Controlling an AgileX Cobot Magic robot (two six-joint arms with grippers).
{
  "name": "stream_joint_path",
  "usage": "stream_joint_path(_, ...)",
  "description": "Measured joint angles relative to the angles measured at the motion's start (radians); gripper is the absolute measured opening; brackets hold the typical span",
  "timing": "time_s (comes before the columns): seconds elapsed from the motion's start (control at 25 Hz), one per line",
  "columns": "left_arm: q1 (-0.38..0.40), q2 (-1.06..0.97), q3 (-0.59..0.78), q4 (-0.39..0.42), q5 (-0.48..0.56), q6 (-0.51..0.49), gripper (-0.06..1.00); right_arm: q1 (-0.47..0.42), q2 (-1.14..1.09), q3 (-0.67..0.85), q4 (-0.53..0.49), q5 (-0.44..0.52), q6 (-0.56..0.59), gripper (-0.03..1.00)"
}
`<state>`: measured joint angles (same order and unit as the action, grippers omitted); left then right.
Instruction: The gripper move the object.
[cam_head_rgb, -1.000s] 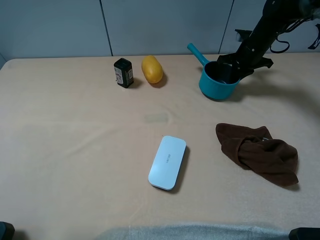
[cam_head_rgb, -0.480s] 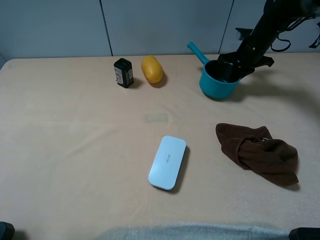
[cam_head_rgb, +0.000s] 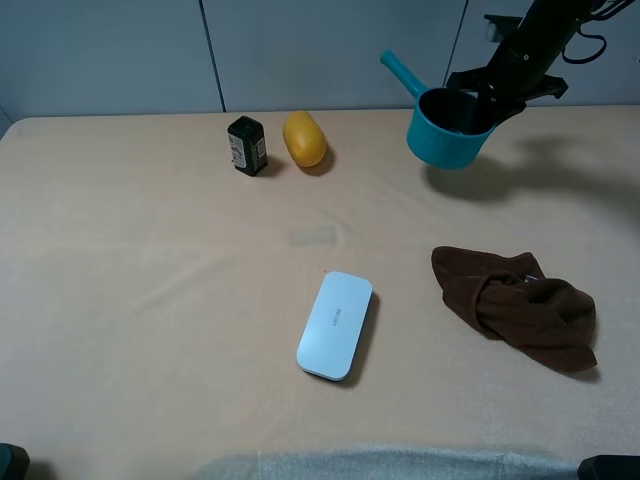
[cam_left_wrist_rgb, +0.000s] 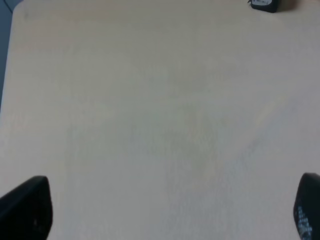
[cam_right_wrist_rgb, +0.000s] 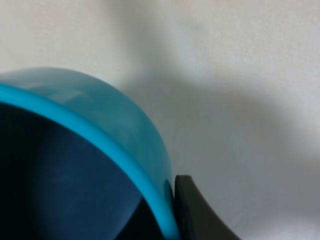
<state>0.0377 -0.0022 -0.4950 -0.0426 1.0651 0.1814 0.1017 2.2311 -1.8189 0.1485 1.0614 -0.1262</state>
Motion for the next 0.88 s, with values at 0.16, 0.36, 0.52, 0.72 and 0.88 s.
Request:
stream_joint_path(0.16,0.0,0.0,0.0,0.0,0.0,0.0,0.96,0.0,-0.029,-0.004,-0.003,0.028,0.012,-0.02)
stream_joint_path(0.36,0.0,0.0,0.0,0.0,0.0,0.0,0.96,0.0,-0.066,-0.005,-0.004,0.072,0.012,-0.02)
stream_joint_path(0.52,0.0,0.0,0.0,0.0,0.0,0.0,0.96,0.0,-0.092,-0.005,-0.004,0.107,0.012,-0.02)
stream_joint_path(0.72,0.0,0.0,0.0,0.0,0.0,0.0,0.96,0.0,-0.137,-0.005,-0.004,0.134,0.017,-0.02)
stream_joint_path(0.88,0.0,0.0,0.0,0.0,0.0,0.0,0.96,0.0,-0.167,-0.005,-0.004,0.149,0.025,-0.02)
